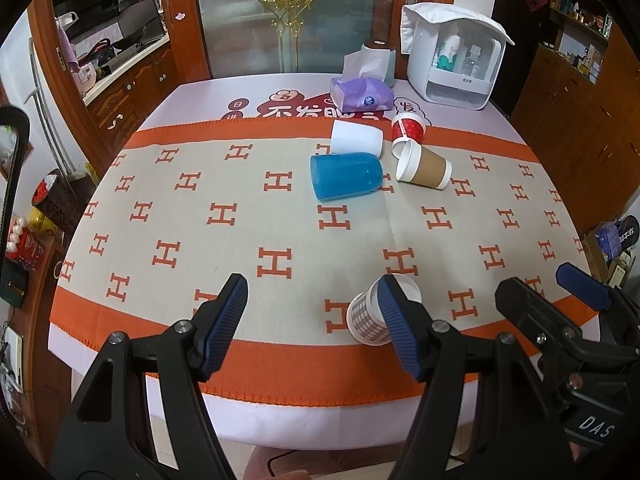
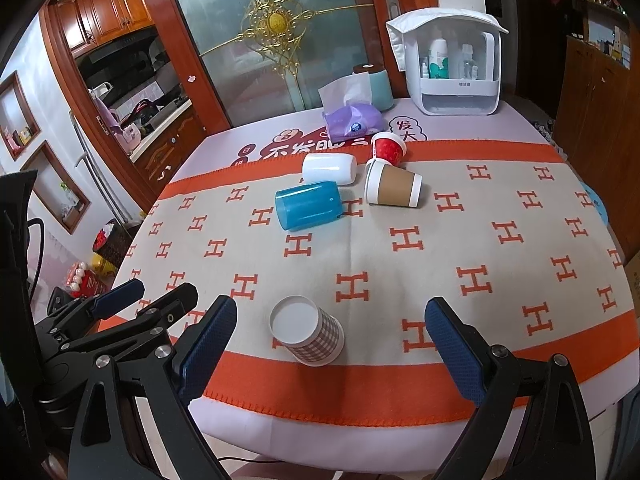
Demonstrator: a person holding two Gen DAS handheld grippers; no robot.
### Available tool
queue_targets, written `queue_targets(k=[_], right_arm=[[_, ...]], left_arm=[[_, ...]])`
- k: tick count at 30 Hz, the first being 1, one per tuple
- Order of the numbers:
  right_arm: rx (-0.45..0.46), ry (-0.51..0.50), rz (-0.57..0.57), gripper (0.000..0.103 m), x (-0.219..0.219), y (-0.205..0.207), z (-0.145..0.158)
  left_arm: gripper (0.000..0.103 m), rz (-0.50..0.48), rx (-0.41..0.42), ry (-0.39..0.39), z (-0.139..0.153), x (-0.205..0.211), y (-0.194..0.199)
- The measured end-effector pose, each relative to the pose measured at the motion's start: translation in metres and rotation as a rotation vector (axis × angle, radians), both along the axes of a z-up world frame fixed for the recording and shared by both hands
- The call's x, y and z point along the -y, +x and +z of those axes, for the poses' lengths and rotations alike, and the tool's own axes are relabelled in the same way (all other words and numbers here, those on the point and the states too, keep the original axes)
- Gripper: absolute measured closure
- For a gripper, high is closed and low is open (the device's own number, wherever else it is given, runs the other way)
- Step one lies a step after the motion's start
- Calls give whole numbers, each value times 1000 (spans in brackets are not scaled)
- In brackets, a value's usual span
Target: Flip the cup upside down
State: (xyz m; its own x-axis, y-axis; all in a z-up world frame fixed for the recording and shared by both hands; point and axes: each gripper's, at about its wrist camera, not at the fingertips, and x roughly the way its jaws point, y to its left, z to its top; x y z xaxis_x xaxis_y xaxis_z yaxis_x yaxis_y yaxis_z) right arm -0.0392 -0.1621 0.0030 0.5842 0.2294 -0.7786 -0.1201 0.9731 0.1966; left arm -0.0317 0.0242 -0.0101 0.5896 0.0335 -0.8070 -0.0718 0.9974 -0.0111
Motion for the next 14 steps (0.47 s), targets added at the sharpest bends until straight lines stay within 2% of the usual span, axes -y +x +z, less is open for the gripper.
queue_targets(k=[14], right_arm=[[-12,6,-2,7,-7,3,-5]], left_arm=[[38,-1,-2,1,-1,-1,2]])
